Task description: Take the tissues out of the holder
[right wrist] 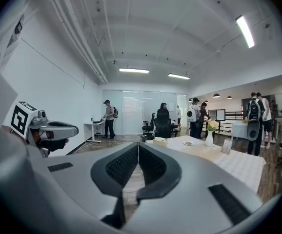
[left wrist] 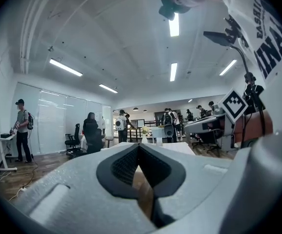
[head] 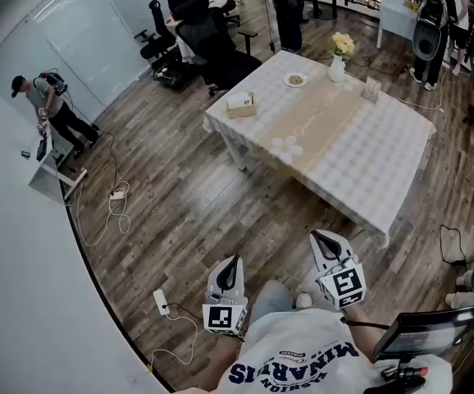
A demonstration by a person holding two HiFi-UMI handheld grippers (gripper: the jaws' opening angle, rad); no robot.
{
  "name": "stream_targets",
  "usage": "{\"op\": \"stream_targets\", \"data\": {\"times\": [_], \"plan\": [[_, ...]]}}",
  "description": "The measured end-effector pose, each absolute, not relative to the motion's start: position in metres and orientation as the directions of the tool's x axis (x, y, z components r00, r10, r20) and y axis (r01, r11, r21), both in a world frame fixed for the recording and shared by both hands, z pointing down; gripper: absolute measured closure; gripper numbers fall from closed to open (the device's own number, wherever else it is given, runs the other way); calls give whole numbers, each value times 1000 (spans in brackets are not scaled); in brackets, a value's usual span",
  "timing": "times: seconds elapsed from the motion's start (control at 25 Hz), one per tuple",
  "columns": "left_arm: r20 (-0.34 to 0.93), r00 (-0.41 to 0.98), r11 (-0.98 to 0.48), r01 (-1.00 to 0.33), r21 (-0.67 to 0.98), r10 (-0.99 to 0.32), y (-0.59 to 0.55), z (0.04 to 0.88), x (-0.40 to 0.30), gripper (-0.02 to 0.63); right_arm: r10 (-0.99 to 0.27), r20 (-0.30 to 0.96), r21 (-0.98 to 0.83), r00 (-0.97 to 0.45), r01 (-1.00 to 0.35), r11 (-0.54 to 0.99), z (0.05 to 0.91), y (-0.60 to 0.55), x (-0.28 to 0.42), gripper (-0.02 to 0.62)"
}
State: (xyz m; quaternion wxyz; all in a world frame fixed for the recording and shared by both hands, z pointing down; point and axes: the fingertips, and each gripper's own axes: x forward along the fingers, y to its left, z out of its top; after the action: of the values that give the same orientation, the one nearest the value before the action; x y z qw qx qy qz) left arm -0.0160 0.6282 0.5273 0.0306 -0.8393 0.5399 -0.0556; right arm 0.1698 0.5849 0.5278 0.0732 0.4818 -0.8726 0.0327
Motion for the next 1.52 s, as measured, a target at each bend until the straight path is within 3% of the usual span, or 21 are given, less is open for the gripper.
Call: {"op": "stream_targets", "data": {"times": [0.36, 1.12, 1.52], "plan": [[72, 403, -409, -902, -135, -912, 538, 536, -29, 602, -831, 164, 5, -531, -842, 539, 537, 499, 161, 586], [90, 514, -521, -847, -108, -853, 281, 523, -112, 603, -883, 169, 15, -438, -894, 447, 508, 255, 66, 586], [54, 548, -551, -833, -57, -834, 218, 527, -138, 603, -881, 223, 33, -418, -900, 435, 520, 209, 29, 586]]}}
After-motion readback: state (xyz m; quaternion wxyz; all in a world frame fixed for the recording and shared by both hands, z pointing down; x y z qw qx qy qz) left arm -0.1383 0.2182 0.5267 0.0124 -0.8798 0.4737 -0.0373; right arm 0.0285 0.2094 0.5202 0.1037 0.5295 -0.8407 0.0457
